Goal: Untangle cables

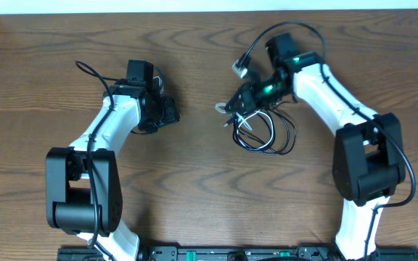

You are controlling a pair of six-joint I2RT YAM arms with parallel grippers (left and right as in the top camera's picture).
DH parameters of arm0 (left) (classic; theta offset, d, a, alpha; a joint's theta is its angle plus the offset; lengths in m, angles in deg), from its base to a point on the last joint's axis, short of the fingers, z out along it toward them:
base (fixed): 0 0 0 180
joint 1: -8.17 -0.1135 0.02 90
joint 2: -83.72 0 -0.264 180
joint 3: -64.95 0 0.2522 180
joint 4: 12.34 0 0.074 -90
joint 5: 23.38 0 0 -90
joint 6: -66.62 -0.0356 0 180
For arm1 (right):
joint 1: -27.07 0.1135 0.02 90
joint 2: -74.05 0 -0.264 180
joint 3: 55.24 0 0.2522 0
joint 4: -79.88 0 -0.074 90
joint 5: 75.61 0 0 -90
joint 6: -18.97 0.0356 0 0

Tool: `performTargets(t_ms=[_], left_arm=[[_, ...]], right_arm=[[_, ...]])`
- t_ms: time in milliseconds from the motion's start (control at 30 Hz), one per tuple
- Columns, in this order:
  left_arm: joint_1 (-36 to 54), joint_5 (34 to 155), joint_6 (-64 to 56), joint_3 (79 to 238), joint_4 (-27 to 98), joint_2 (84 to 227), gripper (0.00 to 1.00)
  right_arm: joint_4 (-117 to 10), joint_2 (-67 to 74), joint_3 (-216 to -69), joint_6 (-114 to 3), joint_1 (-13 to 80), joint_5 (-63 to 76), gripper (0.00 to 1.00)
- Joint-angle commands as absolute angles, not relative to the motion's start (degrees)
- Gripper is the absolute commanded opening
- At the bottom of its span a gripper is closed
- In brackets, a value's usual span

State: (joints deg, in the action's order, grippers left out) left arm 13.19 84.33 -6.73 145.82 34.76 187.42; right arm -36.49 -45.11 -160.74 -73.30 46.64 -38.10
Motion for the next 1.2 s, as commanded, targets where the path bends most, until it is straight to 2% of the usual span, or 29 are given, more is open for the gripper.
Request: performTargets(t_ms=[0, 200, 333, 733, 933, 1000, 1100, 1167], left_arm=[[13.01, 83.96, -7.28, 146.43, 34.94, 186.37, 0.55], [13.01, 83.96, -7.3, 146.43, 34.94, 186.37, 0.55], [13.01, 83.96, -7.3, 146.43, 34.94, 186.37, 0.55], [13.01, 83.96, -7.3, 146.43, 34.94, 186.37, 0.55], [13.01, 83.96, -7.3, 146.43, 34.94, 186.37, 0.55], [13.01, 83.96, -7.3, 146.43, 34.94, 186.37, 0.55], [13.01, 83.96, -7.28, 146.43, 34.94, 186.37, 0.55], [13.01, 83.96, -7.3, 146.43, 34.94, 186.37, 0.55]], right_arm=[[-32.49, -44.36, -160.79, -78.43, 49.83, -23.28, 0.01], [-30.0, -44.36, -160.79, -78.13, 54.34, -6.95, 0.01], [-31.96, -44.36, -160.79, -75.68, 56.13, -5.07, 0.01], [-39.18, -44.36, -160.79, -59.55, 55.6, 18.4, 0.01], [-39.83, -44.36, -160.79, -56.71, 55.43, 18.95, 0.29], [-39.81, -44.34, -160.79, -54.61, 55.38, 16.48, 0.32], [-40.33, -44.32, -160.81, -53.78, 55.41, 3.97, 0.37], [-40.33, -44.3, -160.83, -51.57, 55.34, 3.06, 0.4]])
